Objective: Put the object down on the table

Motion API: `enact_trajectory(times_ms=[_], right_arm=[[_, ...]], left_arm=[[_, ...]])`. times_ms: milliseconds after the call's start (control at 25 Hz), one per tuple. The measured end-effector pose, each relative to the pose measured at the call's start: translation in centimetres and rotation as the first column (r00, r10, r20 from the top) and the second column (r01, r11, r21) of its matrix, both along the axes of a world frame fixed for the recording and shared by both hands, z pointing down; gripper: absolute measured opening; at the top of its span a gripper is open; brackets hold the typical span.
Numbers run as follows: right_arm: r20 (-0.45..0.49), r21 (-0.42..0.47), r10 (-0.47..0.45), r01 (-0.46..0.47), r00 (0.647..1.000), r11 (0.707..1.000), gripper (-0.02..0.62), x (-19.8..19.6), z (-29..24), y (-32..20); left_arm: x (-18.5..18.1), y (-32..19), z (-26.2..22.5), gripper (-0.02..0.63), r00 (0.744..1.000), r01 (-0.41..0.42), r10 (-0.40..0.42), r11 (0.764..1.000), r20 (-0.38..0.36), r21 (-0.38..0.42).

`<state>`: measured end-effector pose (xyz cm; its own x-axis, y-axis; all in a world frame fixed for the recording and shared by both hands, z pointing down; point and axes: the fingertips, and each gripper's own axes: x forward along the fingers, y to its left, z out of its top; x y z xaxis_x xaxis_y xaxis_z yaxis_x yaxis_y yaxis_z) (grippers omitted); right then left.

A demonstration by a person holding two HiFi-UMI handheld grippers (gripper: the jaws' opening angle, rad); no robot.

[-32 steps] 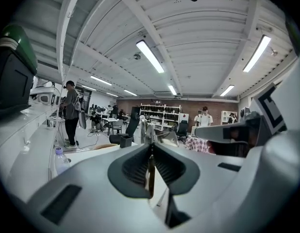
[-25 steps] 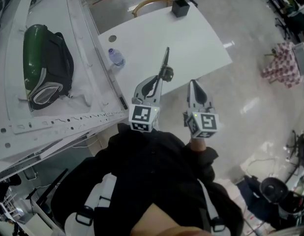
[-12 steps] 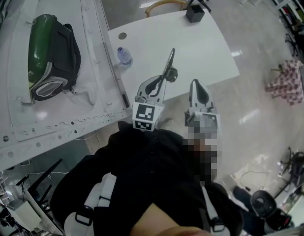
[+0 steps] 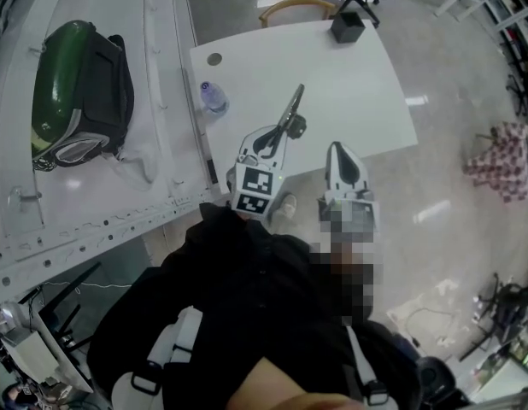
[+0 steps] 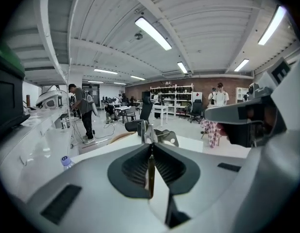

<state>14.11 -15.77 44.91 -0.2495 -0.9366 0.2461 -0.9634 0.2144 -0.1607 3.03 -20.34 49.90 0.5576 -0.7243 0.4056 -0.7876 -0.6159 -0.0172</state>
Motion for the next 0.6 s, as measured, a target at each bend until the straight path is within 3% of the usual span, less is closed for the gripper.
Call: enact_trajectory(times_ms=[320, 600], right_arm=[[0.016, -0.051, -0.031, 0.032, 0.999, 0.998, -0.008, 1.3, 3.3, -0.9], [0.048, -0.095, -0.059, 0.064, 0.997, 0.993, -0.008, 1.0, 5.4, -1.2]], left_arm=[[2.0, -2.8, 4.1, 0.028, 0.975, -0.065, 0.066, 0.998, 0.213, -0.012], [2.5, -5.6, 8.5, 0.026, 0.91, -0.111, 0.117, 0.993, 0.399, -0.037]])
